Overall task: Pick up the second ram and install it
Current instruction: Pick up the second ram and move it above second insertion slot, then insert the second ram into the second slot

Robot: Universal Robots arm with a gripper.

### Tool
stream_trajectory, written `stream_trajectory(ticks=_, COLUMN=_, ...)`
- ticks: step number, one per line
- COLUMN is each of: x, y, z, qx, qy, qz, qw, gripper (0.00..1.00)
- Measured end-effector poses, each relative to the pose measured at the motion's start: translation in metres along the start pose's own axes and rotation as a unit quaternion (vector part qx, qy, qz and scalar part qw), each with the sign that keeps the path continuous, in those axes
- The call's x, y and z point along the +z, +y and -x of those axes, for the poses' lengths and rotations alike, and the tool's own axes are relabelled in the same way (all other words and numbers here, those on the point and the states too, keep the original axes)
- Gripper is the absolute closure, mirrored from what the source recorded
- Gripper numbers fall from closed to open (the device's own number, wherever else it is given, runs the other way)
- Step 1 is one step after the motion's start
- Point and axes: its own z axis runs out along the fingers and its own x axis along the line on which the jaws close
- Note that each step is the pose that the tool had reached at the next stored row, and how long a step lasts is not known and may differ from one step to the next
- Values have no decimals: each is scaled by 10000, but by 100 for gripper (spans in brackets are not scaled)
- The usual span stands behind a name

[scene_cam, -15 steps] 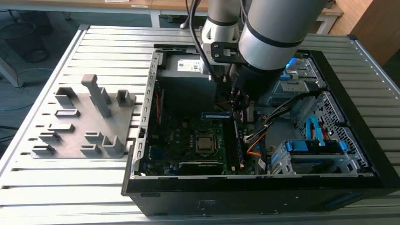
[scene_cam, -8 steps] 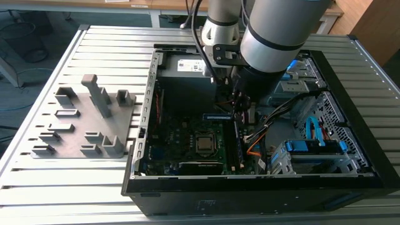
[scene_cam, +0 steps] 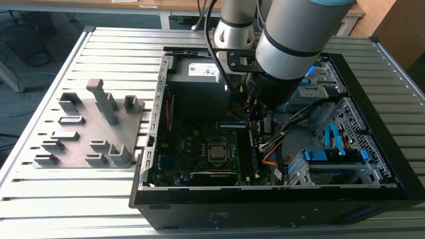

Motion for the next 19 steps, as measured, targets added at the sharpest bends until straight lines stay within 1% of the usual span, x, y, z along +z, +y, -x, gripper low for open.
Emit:
stream_trajectory(ticks=11, x=0, y=1, z=0, qx=0, qy=0, qz=0, qw=10000, gripper=86)
stream_trajectory(ticks=12, x=2, y=2, z=1, qx=2, qy=9, qz=-1, qw=10000, gripper=86)
stream_trajectory(ticks=13, x=1, y=4, z=0, qx=6, qy=43, qz=-3, qw=10000, gripper=86)
stream_trajectory(ticks=14, x=1, y=8, z=0, qx=9, qy=89, qz=-5, qw=10000, gripper=86)
stream_trajectory(ticks=15, x=2, y=19, z=-1, qx=12, qy=123, qz=-9, qw=9999, gripper=86)
stream_trajectory(ticks=16, x=4, y=45, z=-3, qx=13, qy=131, qz=-13, qw=9999, gripper=86)
stream_trajectory(ticks=19, x=9, y=152, z=-13, qx=13, qy=133, qz=-19, qw=9999, gripper=86)
